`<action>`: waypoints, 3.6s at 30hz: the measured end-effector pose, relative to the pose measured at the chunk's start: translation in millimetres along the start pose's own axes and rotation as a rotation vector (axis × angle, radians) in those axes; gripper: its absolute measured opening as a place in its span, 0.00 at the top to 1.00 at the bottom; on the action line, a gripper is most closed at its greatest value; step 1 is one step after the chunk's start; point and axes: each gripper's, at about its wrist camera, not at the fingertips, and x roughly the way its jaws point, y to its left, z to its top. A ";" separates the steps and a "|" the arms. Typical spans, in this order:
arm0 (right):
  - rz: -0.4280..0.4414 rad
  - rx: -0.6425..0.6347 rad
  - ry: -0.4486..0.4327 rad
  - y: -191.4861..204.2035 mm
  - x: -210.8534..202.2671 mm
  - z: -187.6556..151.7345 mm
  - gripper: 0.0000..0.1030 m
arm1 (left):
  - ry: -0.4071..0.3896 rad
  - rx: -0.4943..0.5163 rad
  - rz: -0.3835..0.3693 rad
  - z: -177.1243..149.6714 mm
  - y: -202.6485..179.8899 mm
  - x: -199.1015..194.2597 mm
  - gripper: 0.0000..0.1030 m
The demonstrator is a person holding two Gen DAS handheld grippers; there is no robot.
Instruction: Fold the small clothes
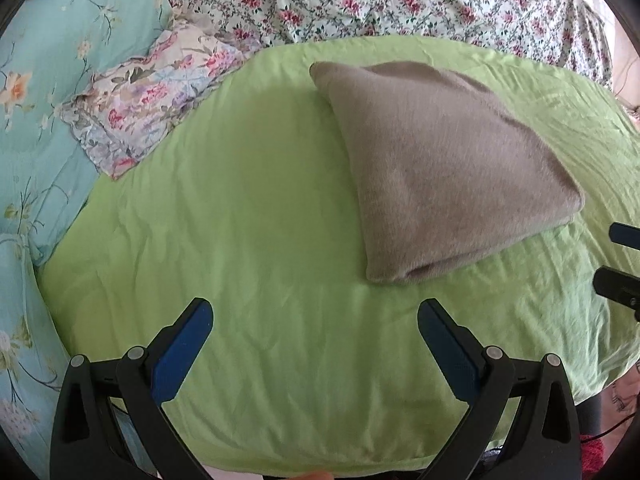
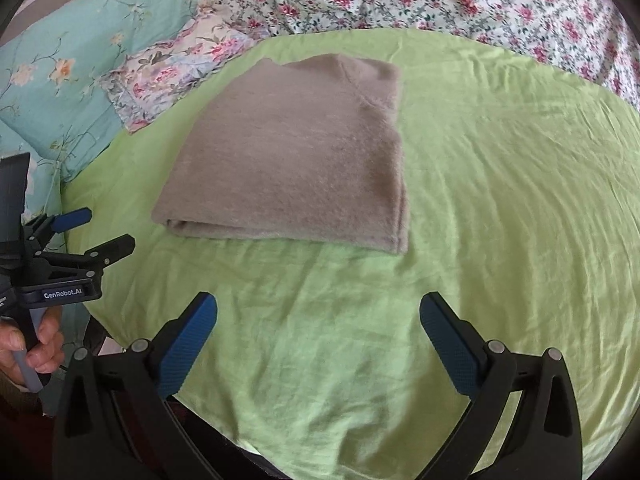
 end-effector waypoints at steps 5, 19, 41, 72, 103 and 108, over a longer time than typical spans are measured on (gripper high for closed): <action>-0.004 -0.062 -0.010 10.5 -5.1 20.8 0.02 | -0.043 0.002 0.000 13.8 1.0 -12.9 0.01; -0.002 -0.114 0.002 15.7 0.9 51.0 0.00 | -0.092 -0.008 0.005 36.6 3.9 -21.5 0.01; 0.002 -0.073 0.017 -3.0 19.3 75.4 0.00 | -0.057 -0.012 0.017 52.2 -8.4 -1.7 0.01; 0.002 -0.071 0.011 -6.4 16.9 83.8 0.00 | -0.066 -0.006 0.009 66.3 -16.7 2.4 0.01; 0.003 -0.066 0.012 -7.8 16.6 82.5 0.00 | -0.056 0.006 -0.001 66.2 -19.3 3.8 0.01; 0.003 -0.066 0.012 -8.7 16.9 83.3 0.00 | -0.055 0.005 -0.002 66.8 -19.2 4.7 0.01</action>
